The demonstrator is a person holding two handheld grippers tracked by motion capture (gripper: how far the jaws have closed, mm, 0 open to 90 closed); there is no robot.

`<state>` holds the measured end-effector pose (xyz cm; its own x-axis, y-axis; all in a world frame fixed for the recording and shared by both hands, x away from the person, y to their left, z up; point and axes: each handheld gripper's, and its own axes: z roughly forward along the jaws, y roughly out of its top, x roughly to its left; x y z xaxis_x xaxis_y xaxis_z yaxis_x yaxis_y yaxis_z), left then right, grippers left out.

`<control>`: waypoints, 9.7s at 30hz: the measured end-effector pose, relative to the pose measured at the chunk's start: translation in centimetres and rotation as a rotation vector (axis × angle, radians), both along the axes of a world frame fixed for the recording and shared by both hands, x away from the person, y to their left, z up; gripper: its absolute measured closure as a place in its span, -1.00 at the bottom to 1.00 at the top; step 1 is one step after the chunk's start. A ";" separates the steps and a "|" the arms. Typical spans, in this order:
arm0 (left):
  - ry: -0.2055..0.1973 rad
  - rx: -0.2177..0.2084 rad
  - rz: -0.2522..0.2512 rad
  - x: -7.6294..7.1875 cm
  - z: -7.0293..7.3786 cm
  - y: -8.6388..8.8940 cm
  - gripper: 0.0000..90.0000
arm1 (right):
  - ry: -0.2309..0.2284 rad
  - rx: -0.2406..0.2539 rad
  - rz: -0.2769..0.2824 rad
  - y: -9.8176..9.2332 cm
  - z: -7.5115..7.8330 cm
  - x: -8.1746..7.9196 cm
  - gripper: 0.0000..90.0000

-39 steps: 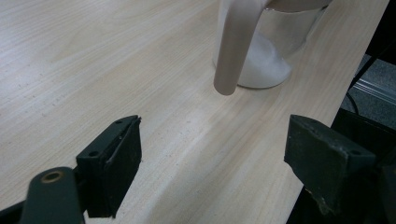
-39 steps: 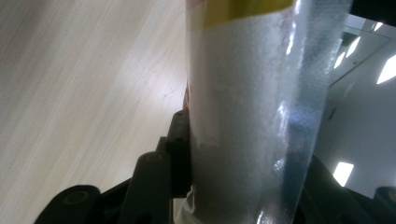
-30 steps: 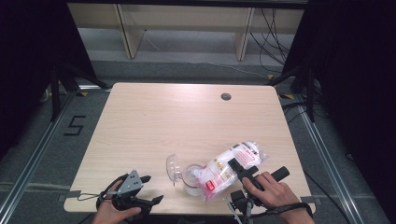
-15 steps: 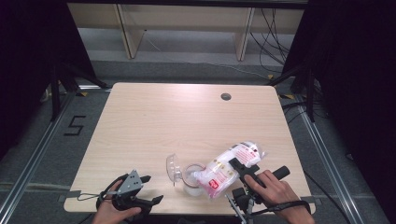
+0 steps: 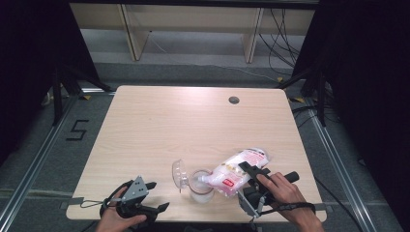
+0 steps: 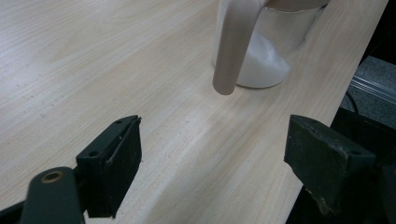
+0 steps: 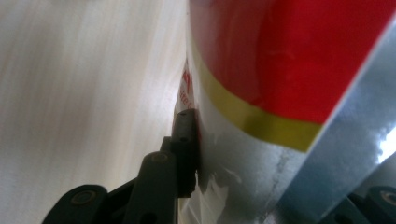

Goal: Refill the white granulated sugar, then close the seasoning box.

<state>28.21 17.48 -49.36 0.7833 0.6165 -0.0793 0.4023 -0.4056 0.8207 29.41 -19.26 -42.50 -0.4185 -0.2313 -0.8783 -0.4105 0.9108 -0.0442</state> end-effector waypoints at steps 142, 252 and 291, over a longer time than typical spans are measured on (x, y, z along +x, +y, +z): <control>0.004 0.020 0.010 0.0 0.2 0.3 -0.59 | 0.505 1.323 -0.560 -11.0 -2.8 0.5 -0.22; -0.098 -0.013 -0.088 -0.5 4.2 -1.0 0.99 | 0.646 1.171 -0.576 -9.2 -5.2 -5.1 -0.35; -0.139 0.004 -0.164 0.1 6.3 -4.1 0.99 | 0.644 1.154 -0.552 -9.2 -5.2 -4.9 -0.34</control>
<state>28.33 13.34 -43.06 0.8762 0.4804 0.0383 0.2143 -0.4596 0.8619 24.53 -28.44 -47.71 -0.6088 0.7887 -0.0858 0.3375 0.3554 0.8716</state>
